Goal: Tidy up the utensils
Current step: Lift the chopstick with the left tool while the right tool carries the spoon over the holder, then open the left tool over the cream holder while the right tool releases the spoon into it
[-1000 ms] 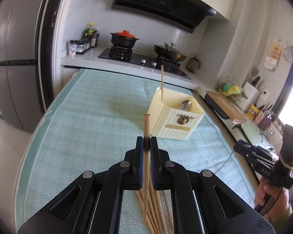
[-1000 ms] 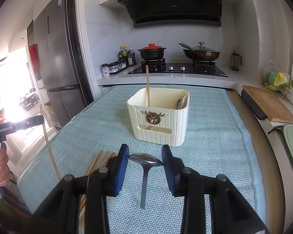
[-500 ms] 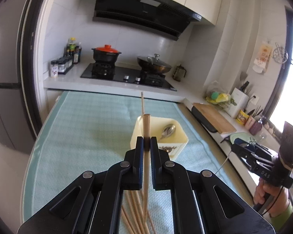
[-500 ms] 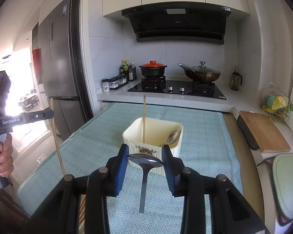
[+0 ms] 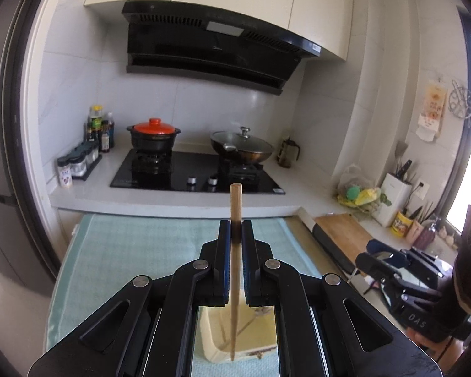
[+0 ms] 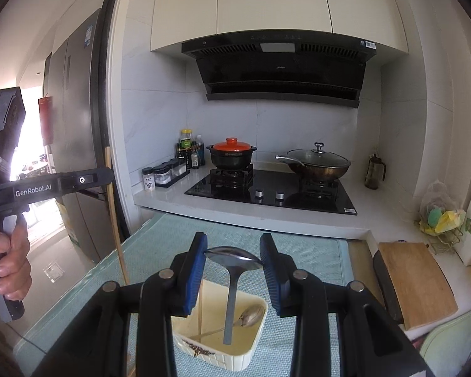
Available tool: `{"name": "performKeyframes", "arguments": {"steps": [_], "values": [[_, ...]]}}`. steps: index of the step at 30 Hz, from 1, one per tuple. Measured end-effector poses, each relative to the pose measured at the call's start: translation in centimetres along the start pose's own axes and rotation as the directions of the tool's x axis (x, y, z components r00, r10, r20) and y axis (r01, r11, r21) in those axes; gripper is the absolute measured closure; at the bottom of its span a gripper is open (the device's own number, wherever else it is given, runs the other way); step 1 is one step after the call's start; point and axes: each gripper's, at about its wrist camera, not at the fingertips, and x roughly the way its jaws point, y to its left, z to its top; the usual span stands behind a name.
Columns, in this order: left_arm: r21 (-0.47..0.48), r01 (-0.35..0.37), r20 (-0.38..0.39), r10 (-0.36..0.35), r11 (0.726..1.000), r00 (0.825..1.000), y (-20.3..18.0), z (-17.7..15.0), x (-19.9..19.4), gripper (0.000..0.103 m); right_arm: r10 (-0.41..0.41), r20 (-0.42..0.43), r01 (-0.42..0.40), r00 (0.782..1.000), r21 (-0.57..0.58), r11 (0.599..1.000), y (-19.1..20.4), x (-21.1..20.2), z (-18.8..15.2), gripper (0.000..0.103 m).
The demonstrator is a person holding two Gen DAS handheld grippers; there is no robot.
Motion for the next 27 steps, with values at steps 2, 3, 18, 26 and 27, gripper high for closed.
{"name": "performKeyframes", "arguments": {"steps": [2, 3, 18, 26, 27], "values": [[0.000, -0.008, -0.009, 0.008, 1.000, 1.000, -0.2, -0.3, 2.1, 0.099, 0.011, -0.028, -0.010, 1.000, 0.032, 0.999, -0.8, 2.2, -0.4, 0.068], [-0.001, -0.013, -0.017, 0.013, 1.000, 1.000, -0.3, -0.5, 3.1, 0.099, 0.021, -0.045, -0.018, 0.999, 0.055, 0.998, -1.2, 3.3, -0.8, 0.068], [-0.076, -0.115, -0.284, 0.089, 0.990, 0.955, 2.8, -8.4, 15.0, 0.099, 0.113, -0.373, -0.006, 0.921, 0.276, 0.961, -5.5, 15.6, -10.3, 0.068], [-0.044, -0.146, -0.337, 0.123, 0.988, 0.933, 2.9, -9.3, 16.3, 0.095, 0.065, -0.405, 0.045, 0.912, 0.256, 0.966, -5.8, 17.0, -10.6, 0.068], [-0.039, -0.143, -0.346, 0.121, 0.989, 0.930, 2.9, -9.3, 16.1, 0.090, 0.057, -0.404, 0.052, 0.913, 0.253, 0.966, -5.8, 17.0, -10.5, 0.067]]}}
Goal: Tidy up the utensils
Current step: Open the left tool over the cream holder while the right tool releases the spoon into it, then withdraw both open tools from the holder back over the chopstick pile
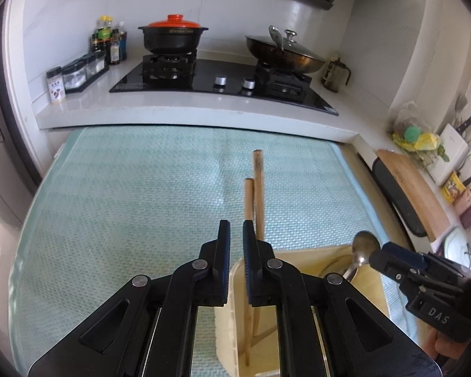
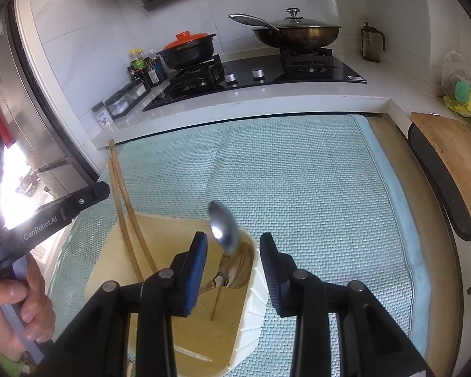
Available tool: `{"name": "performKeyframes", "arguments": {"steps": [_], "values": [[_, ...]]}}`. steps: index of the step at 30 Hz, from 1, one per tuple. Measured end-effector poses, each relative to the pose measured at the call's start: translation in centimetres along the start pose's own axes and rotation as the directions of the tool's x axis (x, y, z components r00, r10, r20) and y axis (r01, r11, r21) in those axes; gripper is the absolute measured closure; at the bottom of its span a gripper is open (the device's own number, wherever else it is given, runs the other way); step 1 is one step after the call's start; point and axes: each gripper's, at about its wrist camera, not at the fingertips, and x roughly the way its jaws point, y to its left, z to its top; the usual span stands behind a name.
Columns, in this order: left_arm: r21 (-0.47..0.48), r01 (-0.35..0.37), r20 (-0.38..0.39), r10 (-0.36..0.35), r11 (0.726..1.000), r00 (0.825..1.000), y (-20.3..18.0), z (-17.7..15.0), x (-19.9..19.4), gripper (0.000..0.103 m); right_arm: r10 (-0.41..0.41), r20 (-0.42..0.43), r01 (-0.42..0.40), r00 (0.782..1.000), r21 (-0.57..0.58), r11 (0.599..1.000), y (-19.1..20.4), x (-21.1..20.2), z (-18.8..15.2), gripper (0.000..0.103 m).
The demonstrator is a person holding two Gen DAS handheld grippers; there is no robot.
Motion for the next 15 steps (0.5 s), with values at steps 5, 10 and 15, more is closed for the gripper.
{"name": "performKeyframes", "arguments": {"steps": [5, 10, 15], "values": [[0.029, -0.013, 0.016, 0.012, 0.999, 1.000, 0.9, -1.2, -4.4, 0.061, -0.013, 0.064, 0.014, 0.998, -0.022, 1.000, 0.7, -3.4, -0.1, 0.064], [0.095, -0.035, 0.053, 0.030, 0.995, 0.998, 2.9, -4.4, -12.0, 0.041, -0.020, 0.163, 0.040, 0.986, -0.120, 0.992, 2.3, -10.1, -2.5, 0.057], [0.151, -0.064, 0.029, 0.061, 0.986, 0.998, 5.5, -11.0, -18.5, 0.033, -0.017, 0.228, 0.062, 0.973, -0.189, 0.980, 3.1, -16.7, -7.8, 0.052]]}}
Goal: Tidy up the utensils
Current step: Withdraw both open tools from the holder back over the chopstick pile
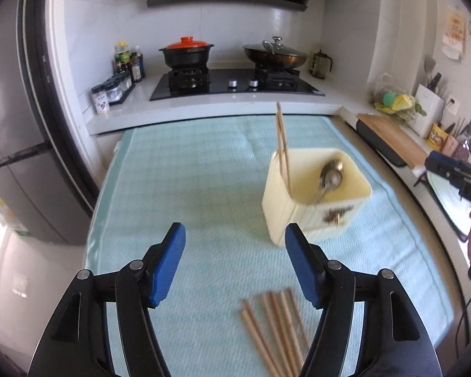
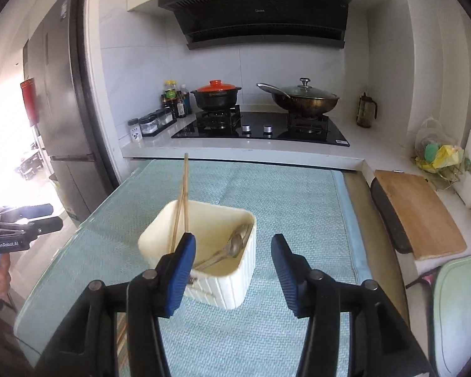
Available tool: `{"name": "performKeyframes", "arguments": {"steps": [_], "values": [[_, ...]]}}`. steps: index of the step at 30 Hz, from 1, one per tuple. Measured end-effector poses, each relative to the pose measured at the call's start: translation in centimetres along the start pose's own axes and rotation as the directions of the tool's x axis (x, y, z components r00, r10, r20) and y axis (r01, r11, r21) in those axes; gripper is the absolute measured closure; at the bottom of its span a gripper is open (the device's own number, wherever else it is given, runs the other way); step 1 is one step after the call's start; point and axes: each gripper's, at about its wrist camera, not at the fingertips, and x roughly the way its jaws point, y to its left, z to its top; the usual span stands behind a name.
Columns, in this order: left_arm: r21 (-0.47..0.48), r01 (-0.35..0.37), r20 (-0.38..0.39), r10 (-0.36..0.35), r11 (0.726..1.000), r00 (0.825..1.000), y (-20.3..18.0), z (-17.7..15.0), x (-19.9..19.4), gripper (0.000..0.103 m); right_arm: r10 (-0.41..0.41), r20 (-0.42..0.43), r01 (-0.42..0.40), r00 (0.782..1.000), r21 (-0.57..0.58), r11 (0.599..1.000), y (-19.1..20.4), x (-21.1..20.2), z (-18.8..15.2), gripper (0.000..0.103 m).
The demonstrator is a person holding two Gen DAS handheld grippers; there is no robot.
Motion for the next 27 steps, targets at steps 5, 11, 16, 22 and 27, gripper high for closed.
{"name": "performKeyframes", "arguments": {"steps": [5, 11, 16, 22, 27], "values": [[-0.002, -0.020, -0.021, 0.020, 1.000, 1.000, 0.7, -8.3, -3.3, 0.029, -0.038, 0.040, 0.041, 0.998, -0.071, 0.997, 1.8, -5.4, -5.6, 0.052], [-0.162, -0.022, -0.036, 0.016, 0.986, 0.999, 0.4, -17.5, -3.3, 0.029, -0.096, 0.075, 0.105, 0.993, -0.127, 0.986, 6.2, -8.4, -14.6, 0.052], [-0.269, -0.072, -0.024, 0.068, 0.961, 0.997, -0.4, -21.1, -2.1, 0.029, -0.075, 0.040, 0.077, 0.996, -0.058, 0.995, 9.3, -8.3, -21.8, 0.052], [-0.270, -0.063, -0.057, 0.049, 0.961, 0.997, -1.2, -21.6, -0.8, 0.029, -0.044, -0.003, 0.044, 0.999, -0.064, 0.997, 11.0, -7.1, -24.4, 0.052], [-0.262, -0.087, -0.066, 0.072, 0.961, 0.995, -1.4, -22.0, -0.6, 0.029, -0.037, -0.016, 0.036, 0.999, -0.046, 0.998, 10.6, -6.4, -24.5, 0.052]]}}
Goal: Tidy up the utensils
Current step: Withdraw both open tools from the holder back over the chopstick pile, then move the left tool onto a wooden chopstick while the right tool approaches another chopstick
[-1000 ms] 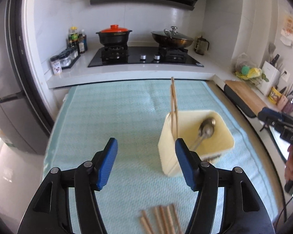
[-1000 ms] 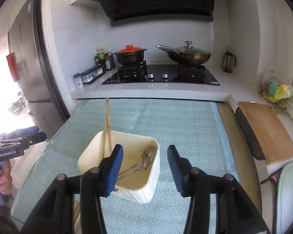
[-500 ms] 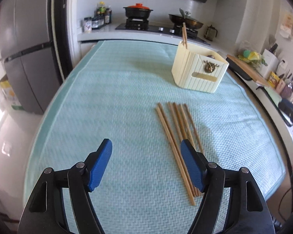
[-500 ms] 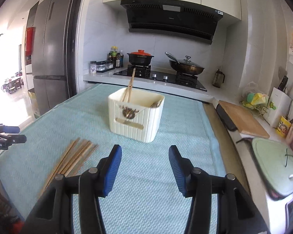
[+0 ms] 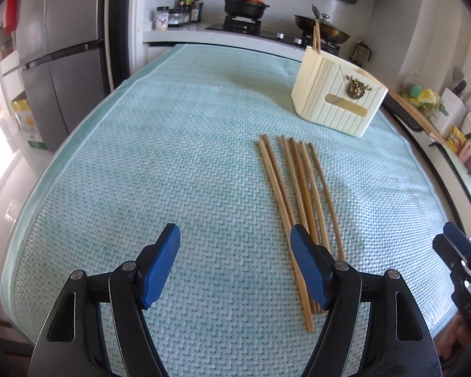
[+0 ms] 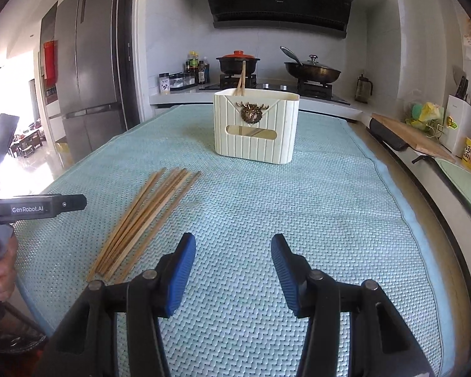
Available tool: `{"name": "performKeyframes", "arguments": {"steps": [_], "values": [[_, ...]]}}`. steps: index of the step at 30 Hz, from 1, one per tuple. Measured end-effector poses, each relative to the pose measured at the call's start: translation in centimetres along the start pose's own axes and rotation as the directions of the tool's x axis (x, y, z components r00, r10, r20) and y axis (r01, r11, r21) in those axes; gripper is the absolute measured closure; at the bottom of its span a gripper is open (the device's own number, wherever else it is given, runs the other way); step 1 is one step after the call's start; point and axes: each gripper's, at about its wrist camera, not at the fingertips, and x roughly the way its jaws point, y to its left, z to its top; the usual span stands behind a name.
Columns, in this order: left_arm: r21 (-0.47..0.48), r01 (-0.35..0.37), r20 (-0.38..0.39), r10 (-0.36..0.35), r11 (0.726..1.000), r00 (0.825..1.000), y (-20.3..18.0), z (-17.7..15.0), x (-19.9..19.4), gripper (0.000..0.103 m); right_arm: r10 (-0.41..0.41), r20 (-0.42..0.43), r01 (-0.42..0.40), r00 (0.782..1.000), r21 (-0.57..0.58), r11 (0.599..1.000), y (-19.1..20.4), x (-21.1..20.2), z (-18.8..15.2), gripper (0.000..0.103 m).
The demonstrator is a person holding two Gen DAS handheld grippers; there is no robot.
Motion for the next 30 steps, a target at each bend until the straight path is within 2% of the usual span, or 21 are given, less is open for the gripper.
{"name": "performKeyframes", "arguments": {"steps": [9, 17, 24, 26, 28, 30], "values": [[0.015, -0.036, -0.005, 0.036, 0.999, 0.999, 0.3, -0.3, 0.6, 0.029, 0.009, -0.032, -0.009, 0.999, 0.002, 1.000, 0.7, 0.7, -1.1, 0.052], [-0.018, -0.022, -0.021, 0.022, 1.000, 1.000, 0.9, -0.6, 1.6, 0.024, 0.025, -0.080, -0.025, 0.997, -0.003, 1.000, 1.4, 1.9, -1.7, 0.052], [-0.047, -0.011, -0.025, 0.010, 0.999, 1.000, 1.4, -0.3, 1.8, 0.024, 0.093, -0.119, -0.093, 0.989, 0.007, 0.996, 2.5, 5.0, 0.5, 0.052], [-0.047, -0.016, -0.020, 0.015, 0.999, 1.000, 1.5, -0.3, 1.6, 0.024, 0.124, -0.134, -0.122, 0.983, 0.022, 0.992, 3.1, 6.4, 1.5, 0.056], [-0.050, -0.024, -0.017, 0.023, 0.998, 1.000, 1.6, -0.3, 1.5, 0.023, 0.151, -0.152, -0.148, 0.977, 0.028, 0.989, 3.8, 7.8, 2.4, 0.064], [-0.057, -0.028, -0.017, 0.027, 0.998, 0.999, 1.8, -0.3, 1.5, 0.023, 0.160, -0.166, -0.158, 0.973, 0.020, 0.987, 4.7, 9.3, 3.1, 0.067]]}}
